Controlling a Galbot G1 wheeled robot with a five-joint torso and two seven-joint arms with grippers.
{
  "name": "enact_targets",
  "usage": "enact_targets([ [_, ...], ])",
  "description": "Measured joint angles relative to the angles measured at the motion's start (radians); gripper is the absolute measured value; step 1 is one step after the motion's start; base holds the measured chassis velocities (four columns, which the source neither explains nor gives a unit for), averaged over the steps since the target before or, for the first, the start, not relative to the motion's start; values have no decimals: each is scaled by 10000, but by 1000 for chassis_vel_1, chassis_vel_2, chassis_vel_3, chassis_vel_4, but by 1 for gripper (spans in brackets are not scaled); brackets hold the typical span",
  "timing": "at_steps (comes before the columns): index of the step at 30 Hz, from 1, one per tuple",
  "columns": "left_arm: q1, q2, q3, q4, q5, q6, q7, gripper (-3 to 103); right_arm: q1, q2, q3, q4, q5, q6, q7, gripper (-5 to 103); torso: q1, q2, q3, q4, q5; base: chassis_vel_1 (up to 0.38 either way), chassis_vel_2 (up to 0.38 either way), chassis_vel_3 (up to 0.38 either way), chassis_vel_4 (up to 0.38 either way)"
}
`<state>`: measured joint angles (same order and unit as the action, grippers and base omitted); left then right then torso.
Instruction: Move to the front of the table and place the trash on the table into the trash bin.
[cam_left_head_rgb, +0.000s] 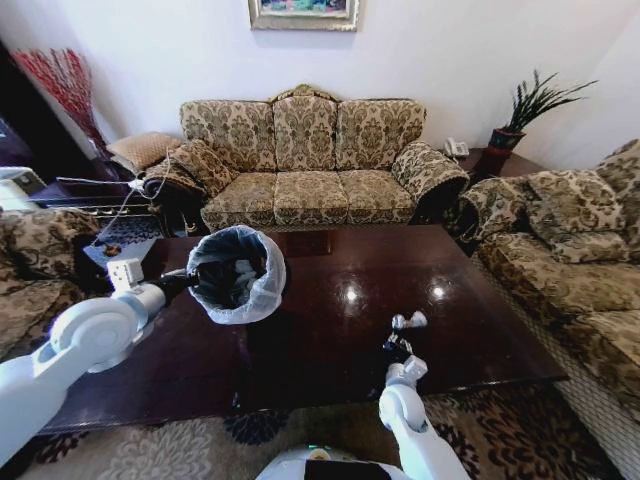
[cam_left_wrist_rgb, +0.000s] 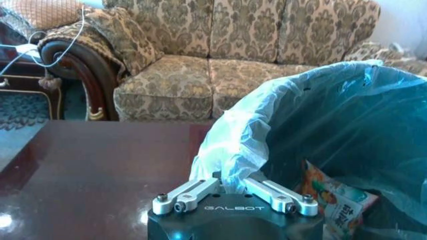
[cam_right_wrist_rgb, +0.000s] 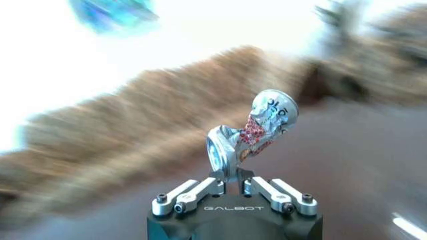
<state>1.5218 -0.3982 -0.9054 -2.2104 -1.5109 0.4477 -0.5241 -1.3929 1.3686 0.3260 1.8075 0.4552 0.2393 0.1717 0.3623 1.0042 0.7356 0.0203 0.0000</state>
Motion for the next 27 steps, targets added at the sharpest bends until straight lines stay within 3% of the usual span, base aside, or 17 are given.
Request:
enact_targets([
  [1, -23, 165, 13, 111, -79, 29, 12, 0, -62, -77, 47, 622, -30, 82, -1113, 8, 0, 1, 0, 0, 0, 0, 0, 0, 0],
  [2, -23, 165, 13, 111, -79, 29, 12, 0, -62, -77, 47, 622, -30, 82, -1113, 8, 0, 1, 0, 0, 0, 0, 0, 0, 0],
  [3, -67, 378, 12, 343, -179, 38, 46, 0, 20, -218, 55, 1401, 1, -49, -2449, 8, -1, 1, -1, -4, -1, 0, 0, 0, 0],
  [4, -67, 378, 12, 343, -179, 38, 46, 0, 20, -218, 55, 1401, 1, -49, -2449, 8, -1, 1, -1, -4, -1, 0, 0, 0, 0],
  [6, -115, 610, -52, 572, -629, 65, -87, 0, 573, -615, -324, 2197, 359, -303, -4102, 8, -1, 0, 0, 0, 0, 0, 0, 0, 0],
  [7, -115, 610, -52, 572, -629, 65, -87, 0, 573, -615, -324, 2197, 359, -303, -4102, 8, -1, 0, 0, 0, 0, 0, 0, 0, 0],
  [9, -155, 852, -57, 608, -1089, 138, -183, 0, 1498, -951, -843, 2723, 697, -605, -5287, 8, 0, 0, 0, 1, -3, 0, 0, 0, 0],
  [12, -150, 1026, -25, 534, -1202, 157, -236, 0, 2533, -1141, -1457, 2879, 959, -987, -5754, 8, 0, 0, 0, 1, 0, 0, 0, 0, 0],
  [16, -130, 1096, -7, 171, -1367, 202, -309, 0, 3913, -1275, -2638, 2598, 1278, -1450, -5738, 8, 1, 0, 0, 0, 0, 0, 0, 0, 0],
  [21, -36, 833, -9, -564, -1483, 253, -505, 0, 5417, -910, -4091, 1796, 1457, -2042, -5442, 8, 2, 0, 1, 2, 0, 0, 0, 0, 0],
  [27, 48, 678, -14, -965, -1517, 296, -591, 0, 6066, -587, -4801, 1239, 1410, -2212, -5406, 4, 1, 0, 0, 2, 0, 0, 0, 0, 0],
])
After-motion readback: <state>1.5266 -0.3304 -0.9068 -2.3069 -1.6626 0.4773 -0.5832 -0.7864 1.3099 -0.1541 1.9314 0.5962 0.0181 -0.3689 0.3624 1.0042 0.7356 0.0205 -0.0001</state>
